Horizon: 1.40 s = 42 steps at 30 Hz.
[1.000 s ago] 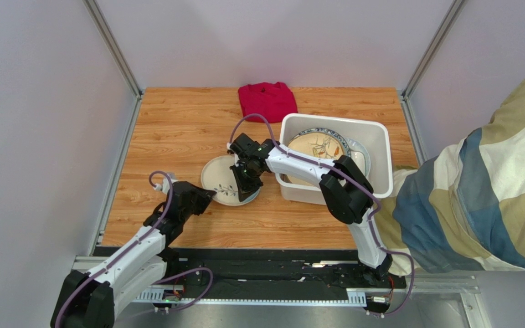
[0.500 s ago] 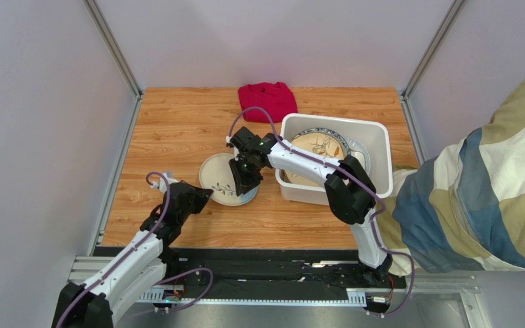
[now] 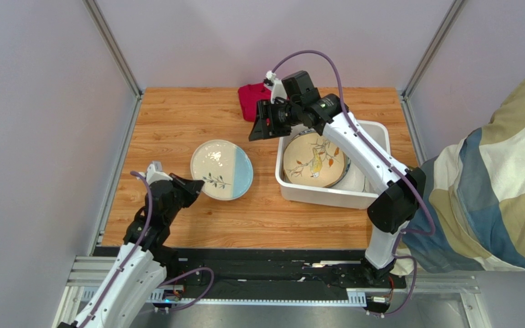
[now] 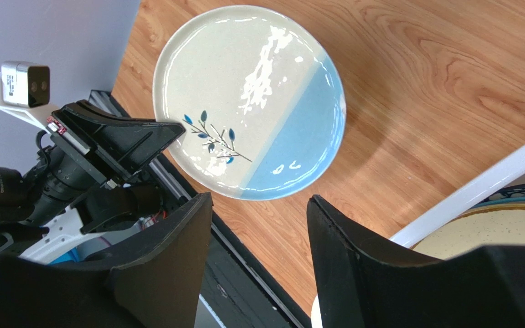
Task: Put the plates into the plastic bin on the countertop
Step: Pick up the plate at the center of the board, then place the plate in the plastic bin.
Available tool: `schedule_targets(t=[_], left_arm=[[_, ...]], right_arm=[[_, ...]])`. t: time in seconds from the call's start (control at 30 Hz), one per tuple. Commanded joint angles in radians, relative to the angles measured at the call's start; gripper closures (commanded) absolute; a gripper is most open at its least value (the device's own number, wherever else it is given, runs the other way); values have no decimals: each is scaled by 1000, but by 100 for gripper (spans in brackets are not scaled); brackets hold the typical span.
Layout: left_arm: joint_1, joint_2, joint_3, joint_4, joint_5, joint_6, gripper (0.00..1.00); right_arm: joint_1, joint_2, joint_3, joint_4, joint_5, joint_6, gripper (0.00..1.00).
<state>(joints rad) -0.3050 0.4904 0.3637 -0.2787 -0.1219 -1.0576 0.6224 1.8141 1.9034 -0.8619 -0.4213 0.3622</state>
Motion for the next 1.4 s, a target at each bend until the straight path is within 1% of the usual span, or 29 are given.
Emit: schedule_targets(t=[0.0, 0.03, 0.13, 0.2, 0.3, 0.47, 0.5, 0.57, 0.6, 0.7, 0.87, 1.03, 1.13, 1.23, 1.37], left_arm=[[4, -61, 138, 98, 96, 36, 100], [7, -78, 149, 78, 111, 53, 100], [9, -110, 211, 55, 142, 62, 100], [9, -111, 240, 46, 166, 59, 100], [9, -92, 297, 42, 203, 59, 100], [9, -3, 363, 122, 298, 44, 100], [9, 52, 376, 153, 348, 59, 100], [9, 120, 429, 160, 402, 76, 100], [7, 175, 437, 224, 462, 58, 100], [1, 246, 442, 338, 511, 15, 100], [-28, 338, 546, 357, 568, 44, 100], [-97, 462, 590, 438, 610, 18, 100], [-118, 522, 612, 489, 627, 1, 100], [-137, 559, 644, 490, 636, 13, 100], [-152, 593, 672, 492, 646, 22, 100]], right_arm=[[-15, -68, -39, 67, -112, -2, 42], [-36, -96, -50, 83, -146, 6, 42], [-76, -140, -60, 92, -184, 4, 41], [-99, -170, -72, 95, -200, 1, 40], [-147, -257, -92, 98, -215, 1, 39], [-223, -352, -141, 104, -220, -11, 38], [-236, -383, -150, 110, -212, -12, 36], [-274, -415, -196, 126, -208, -11, 30], [-291, -438, -219, 154, -229, -11, 29], [-349, -456, -299, 190, -270, -28, 28], [-418, -480, -434, 274, -349, -55, 28], [-443, -467, -463, 305, -363, -83, 28], [-464, -455, -478, 307, -370, -112, 28], [-496, -455, -497, 320, -433, -121, 28], [-510, -470, -529, 383, -530, -108, 29]])
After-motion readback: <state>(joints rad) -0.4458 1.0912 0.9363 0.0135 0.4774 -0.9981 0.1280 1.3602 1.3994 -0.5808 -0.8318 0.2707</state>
